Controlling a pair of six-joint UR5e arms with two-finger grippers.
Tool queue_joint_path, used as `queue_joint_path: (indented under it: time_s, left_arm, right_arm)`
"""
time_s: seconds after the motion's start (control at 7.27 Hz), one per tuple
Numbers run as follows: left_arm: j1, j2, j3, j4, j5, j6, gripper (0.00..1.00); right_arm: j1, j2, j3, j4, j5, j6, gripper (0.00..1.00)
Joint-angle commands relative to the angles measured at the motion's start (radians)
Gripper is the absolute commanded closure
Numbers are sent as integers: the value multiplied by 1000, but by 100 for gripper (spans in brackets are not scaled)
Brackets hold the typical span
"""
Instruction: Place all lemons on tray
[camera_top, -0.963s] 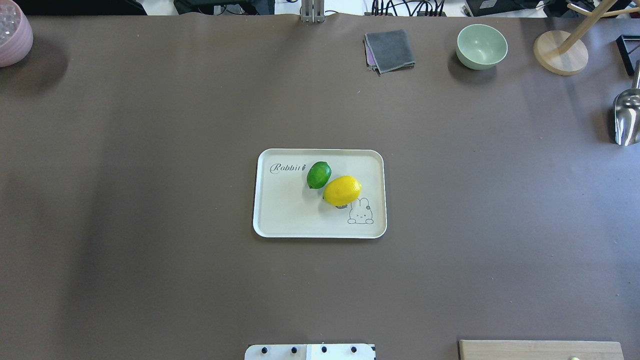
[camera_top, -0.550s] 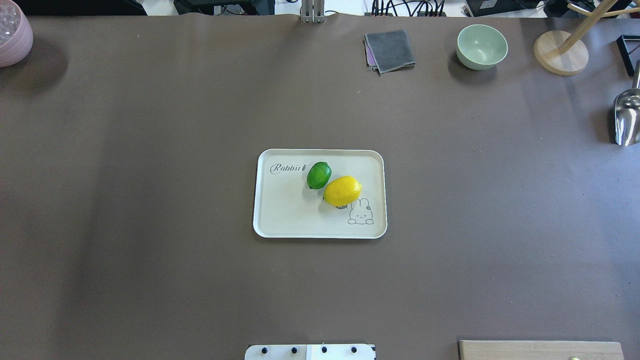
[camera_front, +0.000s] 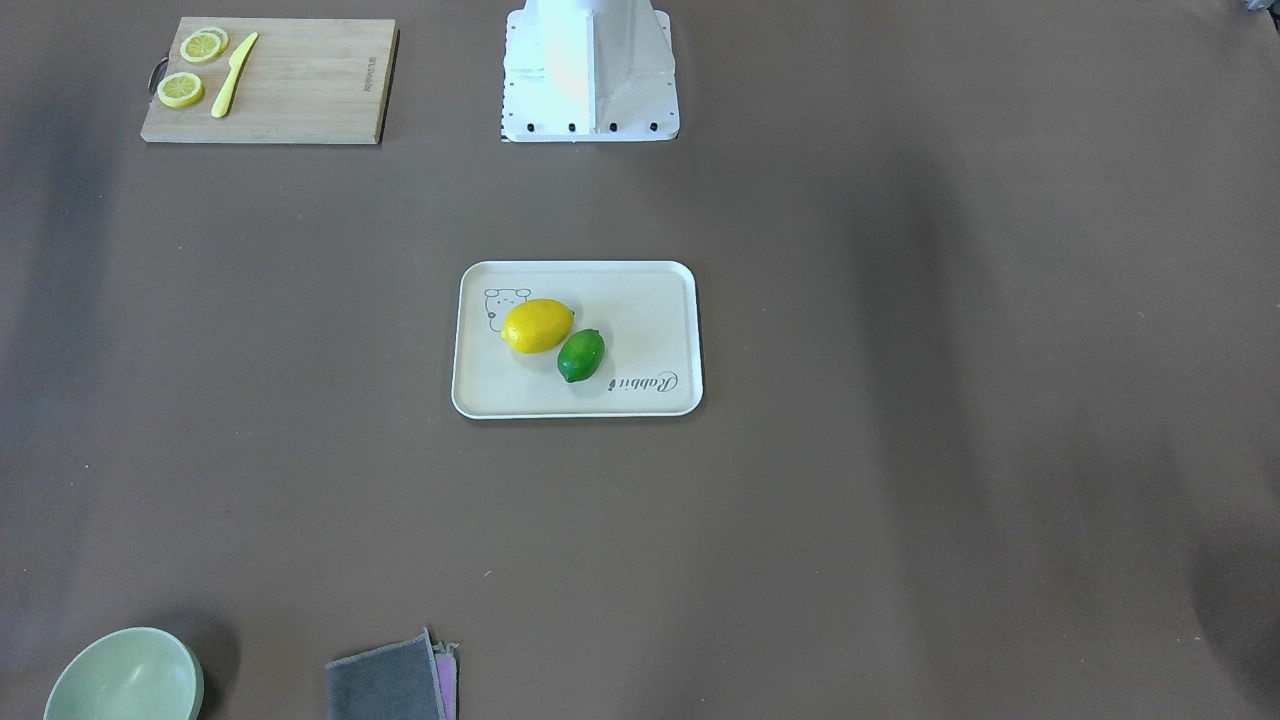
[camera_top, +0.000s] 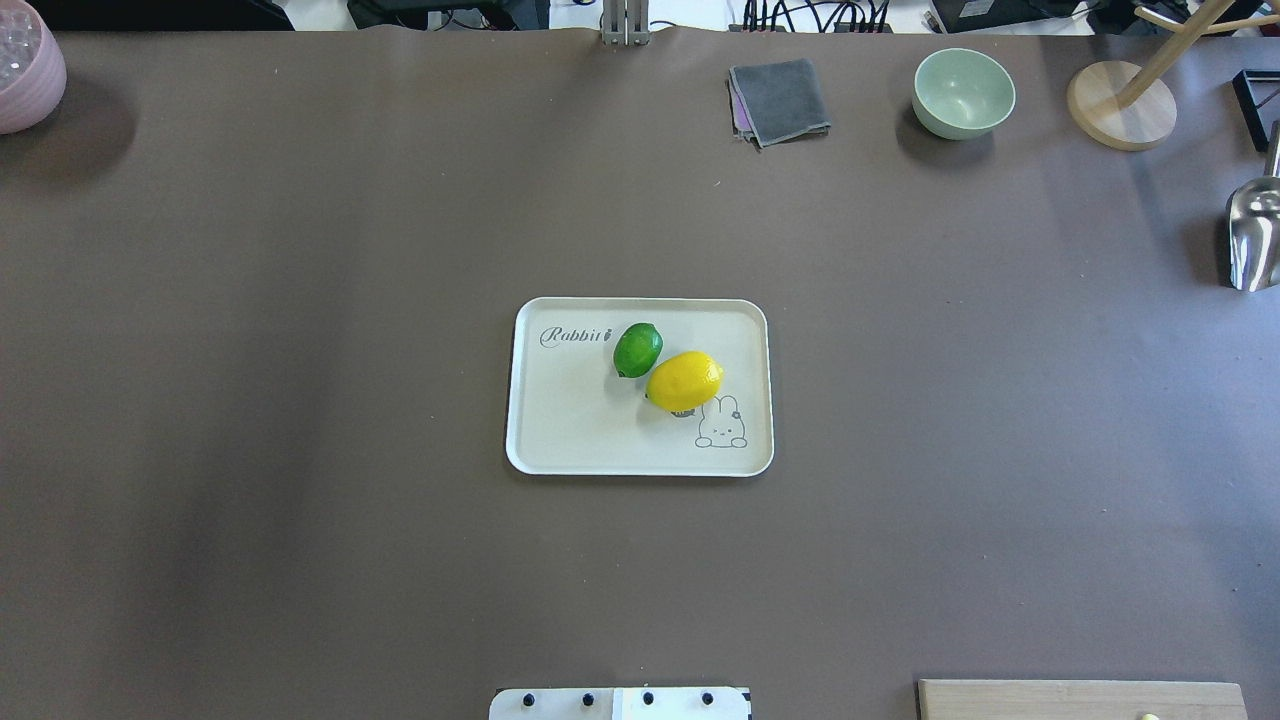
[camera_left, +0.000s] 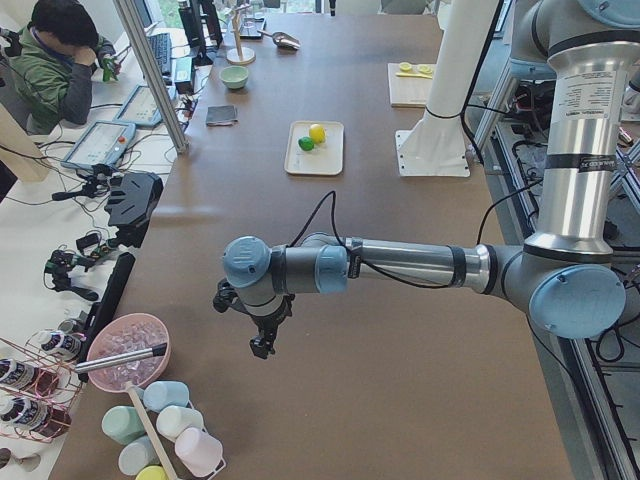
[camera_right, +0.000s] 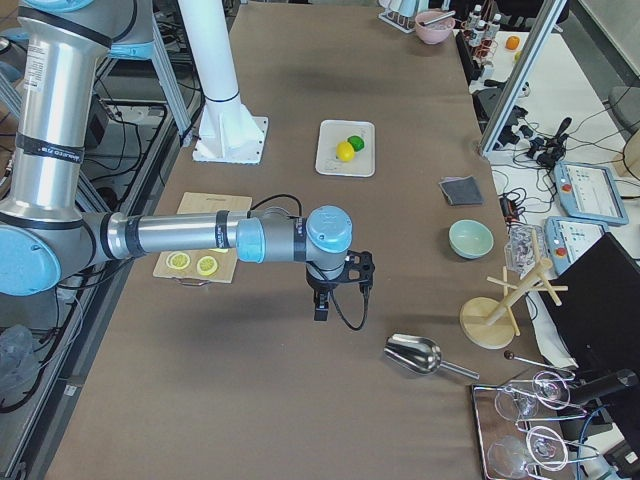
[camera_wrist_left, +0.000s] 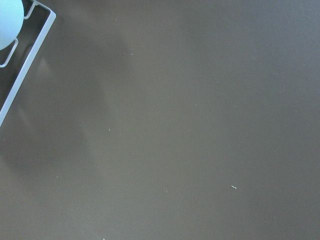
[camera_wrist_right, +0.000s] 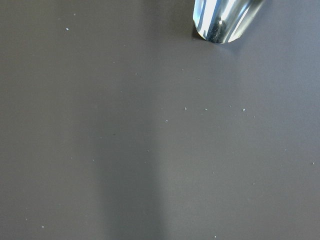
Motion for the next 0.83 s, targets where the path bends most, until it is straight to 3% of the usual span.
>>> queue_joint_path:
  time_s: [0.0,0.69]
  left_arm:
    - [-1,45,-92,5,-1,5,1]
    - [-1,43,-94,-14,-4,6,1]
  right_arm:
    - [-5,-7,4,-6,3,-1,0]
    - [-25,-11,4,-6,9,0,0]
